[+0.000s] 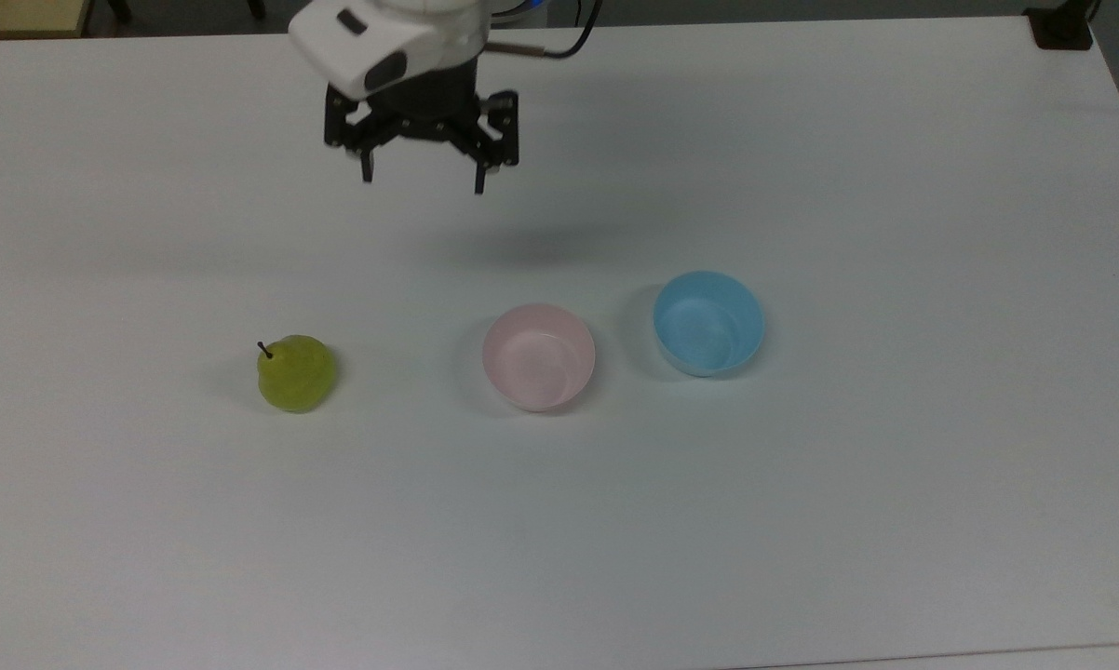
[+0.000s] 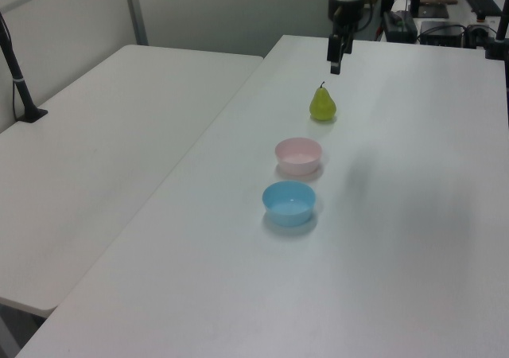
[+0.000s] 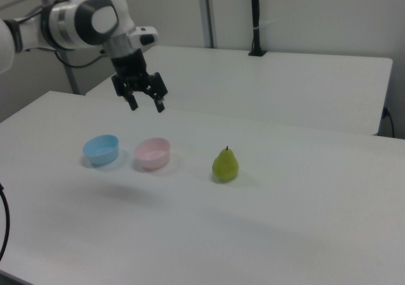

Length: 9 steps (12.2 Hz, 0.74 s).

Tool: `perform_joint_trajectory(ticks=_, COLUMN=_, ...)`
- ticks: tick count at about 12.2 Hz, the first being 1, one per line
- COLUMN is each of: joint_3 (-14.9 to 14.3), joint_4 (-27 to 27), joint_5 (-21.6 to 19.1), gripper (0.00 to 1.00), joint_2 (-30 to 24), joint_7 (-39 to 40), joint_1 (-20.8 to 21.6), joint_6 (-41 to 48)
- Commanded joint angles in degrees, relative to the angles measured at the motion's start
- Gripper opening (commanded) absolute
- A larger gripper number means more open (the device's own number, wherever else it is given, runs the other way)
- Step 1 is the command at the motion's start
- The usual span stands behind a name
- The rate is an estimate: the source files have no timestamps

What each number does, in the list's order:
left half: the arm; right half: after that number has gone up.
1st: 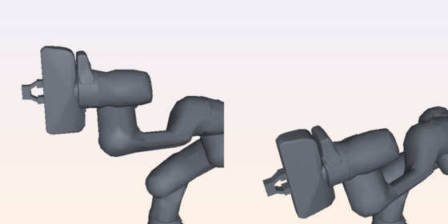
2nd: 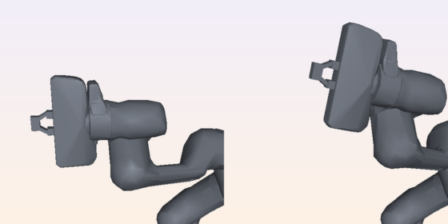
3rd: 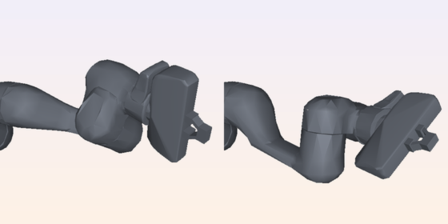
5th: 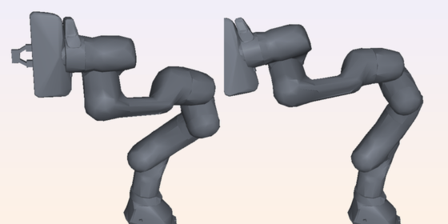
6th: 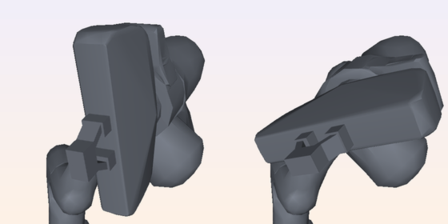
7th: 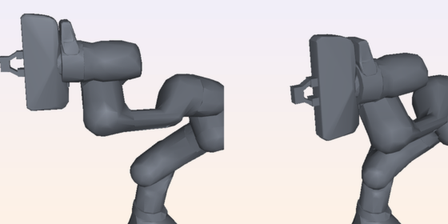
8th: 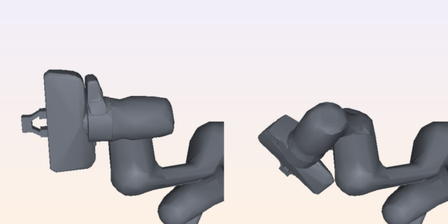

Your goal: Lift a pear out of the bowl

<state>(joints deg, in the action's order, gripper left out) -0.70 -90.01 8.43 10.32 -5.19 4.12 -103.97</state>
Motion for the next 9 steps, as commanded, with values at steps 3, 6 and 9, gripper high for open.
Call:
perform_joint_trajectory(ticks=3, joint_3=-0.6, joint_4=-1.8, joint_5=-4.4, gripper=1.00, joint_2=-7.2, joint_7=-2.5, joint_1=1.2, joint_6=8.0)
perform_joint_trajectory(ticks=6, joint_3=-1.1, joint_4=-1.8, joint_5=-4.5, gripper=1.00, joint_2=-7.9, joint_7=-2.5, joint_1=1.1, joint_6=10.0)
perform_joint_trajectory(ticks=9, joint_3=-1.1, joint_4=-1.7, joint_5=-4.5, gripper=1.00, joint_2=-7.9, joint_7=-2.5, joint_1=0.7, joint_6=10.2)
